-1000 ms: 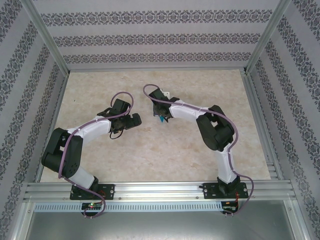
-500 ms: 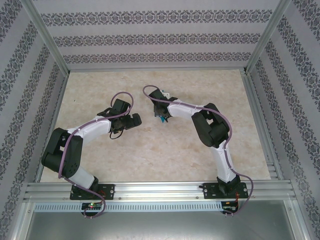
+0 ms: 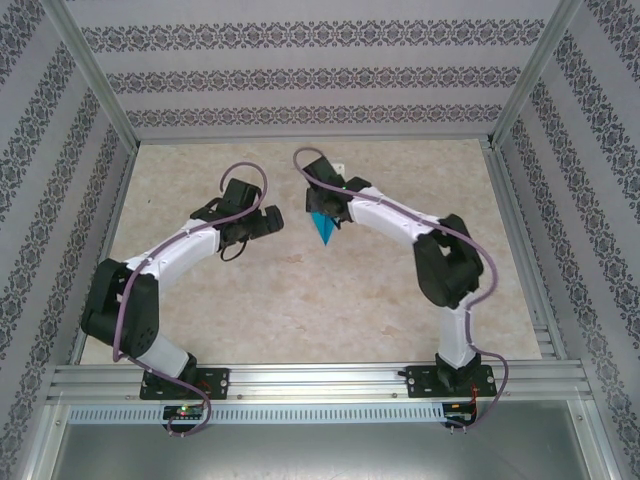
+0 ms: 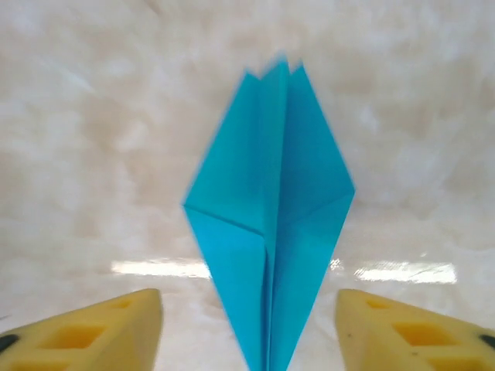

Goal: Fold a paper plane with a square sheet of paper (pick it up from the middle)
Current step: Reset both arms

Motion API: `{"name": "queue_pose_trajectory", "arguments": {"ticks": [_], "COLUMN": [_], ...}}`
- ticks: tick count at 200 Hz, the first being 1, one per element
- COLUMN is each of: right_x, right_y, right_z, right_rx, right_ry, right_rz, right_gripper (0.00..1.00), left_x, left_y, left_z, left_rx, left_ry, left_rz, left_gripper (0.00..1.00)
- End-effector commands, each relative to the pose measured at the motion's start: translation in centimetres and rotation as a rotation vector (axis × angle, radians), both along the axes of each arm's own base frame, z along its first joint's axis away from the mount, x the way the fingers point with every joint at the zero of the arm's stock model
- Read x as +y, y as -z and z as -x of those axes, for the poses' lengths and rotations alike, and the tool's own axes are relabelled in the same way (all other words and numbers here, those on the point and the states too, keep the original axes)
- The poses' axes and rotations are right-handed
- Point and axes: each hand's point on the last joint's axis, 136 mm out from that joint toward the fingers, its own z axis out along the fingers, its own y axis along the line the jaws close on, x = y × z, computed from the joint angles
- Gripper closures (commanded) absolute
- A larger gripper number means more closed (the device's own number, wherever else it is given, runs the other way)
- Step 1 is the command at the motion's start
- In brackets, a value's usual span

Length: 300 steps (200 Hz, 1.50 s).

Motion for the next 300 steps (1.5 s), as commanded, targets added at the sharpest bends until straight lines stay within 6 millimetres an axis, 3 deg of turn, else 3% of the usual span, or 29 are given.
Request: {"name": "queue_pose_trajectory", "arguments": {"ticks": [1,19,37,50,78,93,116,153,211,300], "right_x": [-2.7,-6.2,-10.9,-14.6,-22.6,-26.2,-29.6,-31.5,-29.8,-30.3], "right_y": [-6.7,-9.7,-11.7,-12.7,-11.7,-9.8,-5.8,-1.0,-1.1,0.8], "right_z": [0.5,1.2,2.4,3.4,5.6,6.5,7.0,7.0,4.0,3.9], "right_rx": [-0.139,-0.239,-0.338,-0.398,-0.452,-0.47,-0.514,-0.52,-0.591,-0.646], "right_ry": [0.028,0.08,0.161,0.234,0.393,0.449,0.442,0.42,0.273,0.228], "right_rz": [-0.017,0.008,0.06,0.097,0.217,0.285,0.343,0.342,0.311,0.196], "right_gripper": [0.31,0.21,0.03,0.02,0.02,0.02,0.02,0.02,0.02,0.02], "left_x": [3.0,5.3,8.3,10.7,15.5,17.3,18.6,18.4,15.0,13.9], "left_y": [-4.6,-6.7,-8.1,-8.4,-7.4,-6.6,-5.5,-4.0,-2.9,1.5], "left_z": [-1.7,-2.1,-1.8,-1.1,1.2,2.3,3.4,2.7,-0.1,-2.7], "left_rx": [-0.153,-0.242,-0.316,-0.352,-0.384,-0.397,-0.441,-0.572,-0.747,-0.697], "left_ry": [-0.043,-0.082,-0.153,-0.218,-0.37,-0.403,-0.389,-0.287,-0.031,0.078], "left_rz": [-0.104,-0.166,-0.239,-0.313,-0.477,-0.531,-0.605,-0.504,-0.414,-0.384], "left_gripper": [0.0,0.0,0.0,0.0,0.0,0.0,0.0,0.0,0.0,0.0]}}
